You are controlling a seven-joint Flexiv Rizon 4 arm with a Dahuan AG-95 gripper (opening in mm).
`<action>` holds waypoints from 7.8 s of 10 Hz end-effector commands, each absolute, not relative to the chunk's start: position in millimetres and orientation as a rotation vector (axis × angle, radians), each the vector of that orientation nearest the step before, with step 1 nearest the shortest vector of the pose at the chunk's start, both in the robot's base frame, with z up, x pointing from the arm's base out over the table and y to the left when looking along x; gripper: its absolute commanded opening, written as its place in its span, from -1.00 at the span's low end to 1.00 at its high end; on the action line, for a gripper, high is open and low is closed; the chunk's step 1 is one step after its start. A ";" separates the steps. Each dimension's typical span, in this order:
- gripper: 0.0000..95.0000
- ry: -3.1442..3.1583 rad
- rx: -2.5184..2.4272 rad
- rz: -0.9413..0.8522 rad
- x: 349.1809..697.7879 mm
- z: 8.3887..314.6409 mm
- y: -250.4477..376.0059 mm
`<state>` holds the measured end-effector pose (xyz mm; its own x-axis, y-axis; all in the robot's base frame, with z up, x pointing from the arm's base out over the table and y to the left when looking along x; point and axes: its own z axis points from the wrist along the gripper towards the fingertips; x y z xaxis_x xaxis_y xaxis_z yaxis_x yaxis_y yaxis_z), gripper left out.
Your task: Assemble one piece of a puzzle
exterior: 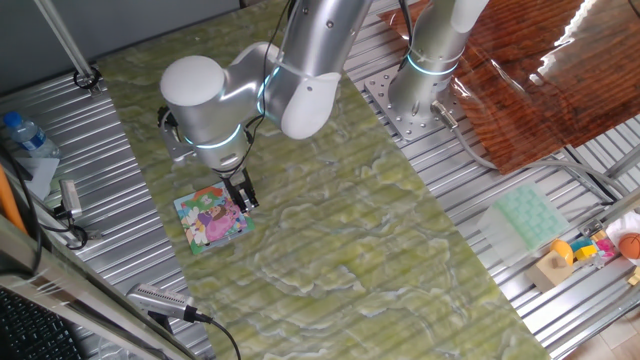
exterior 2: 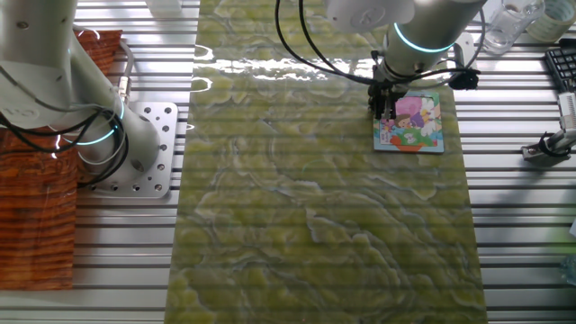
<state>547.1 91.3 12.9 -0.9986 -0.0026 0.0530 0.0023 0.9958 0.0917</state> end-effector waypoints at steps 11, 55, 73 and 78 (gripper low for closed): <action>-1.00 -3.044 -0.135 -0.261 558.5 26.5 100.0; -1.00 -3.034 -0.110 -0.235 560.1 12.4 112.3; -1.00 -2.985 0.083 -0.162 543.3 18.6 95.4; -1.00 -2.988 0.126 -0.118 540.8 18.6 87.7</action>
<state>540.5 85.9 18.3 -0.9858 -0.0905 0.1416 -0.0794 0.9934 0.0825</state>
